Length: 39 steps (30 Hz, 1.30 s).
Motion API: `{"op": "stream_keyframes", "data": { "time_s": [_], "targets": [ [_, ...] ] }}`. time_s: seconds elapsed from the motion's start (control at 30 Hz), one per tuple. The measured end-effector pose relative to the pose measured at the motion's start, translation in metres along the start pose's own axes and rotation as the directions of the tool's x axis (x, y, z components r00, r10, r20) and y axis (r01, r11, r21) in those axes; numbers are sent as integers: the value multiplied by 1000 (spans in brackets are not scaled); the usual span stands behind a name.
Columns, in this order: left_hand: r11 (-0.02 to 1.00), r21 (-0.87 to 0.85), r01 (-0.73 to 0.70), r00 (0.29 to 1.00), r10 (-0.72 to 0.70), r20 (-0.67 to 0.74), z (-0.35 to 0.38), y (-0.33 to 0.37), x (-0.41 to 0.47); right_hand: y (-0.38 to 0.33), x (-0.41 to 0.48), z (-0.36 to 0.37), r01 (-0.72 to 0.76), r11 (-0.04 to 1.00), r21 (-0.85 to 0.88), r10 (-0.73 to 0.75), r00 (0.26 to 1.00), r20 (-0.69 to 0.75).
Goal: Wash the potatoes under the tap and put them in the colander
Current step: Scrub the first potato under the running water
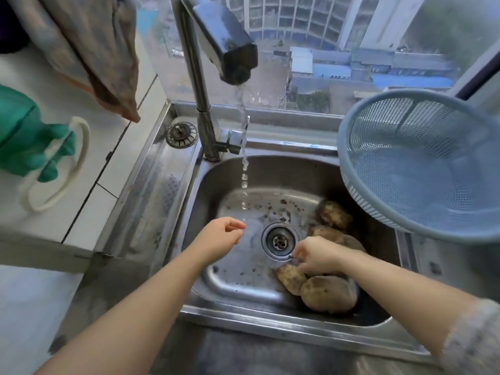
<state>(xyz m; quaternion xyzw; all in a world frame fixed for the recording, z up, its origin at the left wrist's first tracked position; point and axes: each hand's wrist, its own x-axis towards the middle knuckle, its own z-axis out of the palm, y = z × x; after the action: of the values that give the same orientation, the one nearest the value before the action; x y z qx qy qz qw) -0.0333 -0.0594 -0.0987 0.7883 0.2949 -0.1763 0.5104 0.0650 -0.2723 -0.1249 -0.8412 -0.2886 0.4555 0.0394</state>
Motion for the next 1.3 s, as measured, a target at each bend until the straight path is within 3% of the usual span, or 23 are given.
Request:
{"op": "stream_keyframes", "data": {
  "time_s": [0.13,0.23,0.4,0.57,0.83,0.97,1.17,1.3],
  "targets": [
    [998,69,5,998,-9,66,19,-5,-4,20,-19,28,94,937,-338,-40,986,164],
    [996,85,2,996,-10,90,27,-6,-6,28,-13,37,211,741,-637,-137,977,164],
    [996,89,5,996,-12,87,30,-7,-6,34,-1,43,189,602,-776,-152,981,121],
    [996,91,7,996,-15,89,29,-8,-6,37,6,49,168,551,-817,-138,984,109],
    [998,63,-3,997,-2,80,30,-3,-6,41,2,47,141,622,-771,-155,986,55],
    [1000,-3,-7,997,7,83,32,-3,-6,56,-10,42,151,728,-669,-184,983,22],
    [999,-47,-21,992,27,125,39,6,-10,54,-34,24,131,927,-351,-188,973,-134],
    [994,-96,-53,988,66,141,36,18,-17,27,-57,-2,188,982,-26,-187,935,-301]
  ]
}}
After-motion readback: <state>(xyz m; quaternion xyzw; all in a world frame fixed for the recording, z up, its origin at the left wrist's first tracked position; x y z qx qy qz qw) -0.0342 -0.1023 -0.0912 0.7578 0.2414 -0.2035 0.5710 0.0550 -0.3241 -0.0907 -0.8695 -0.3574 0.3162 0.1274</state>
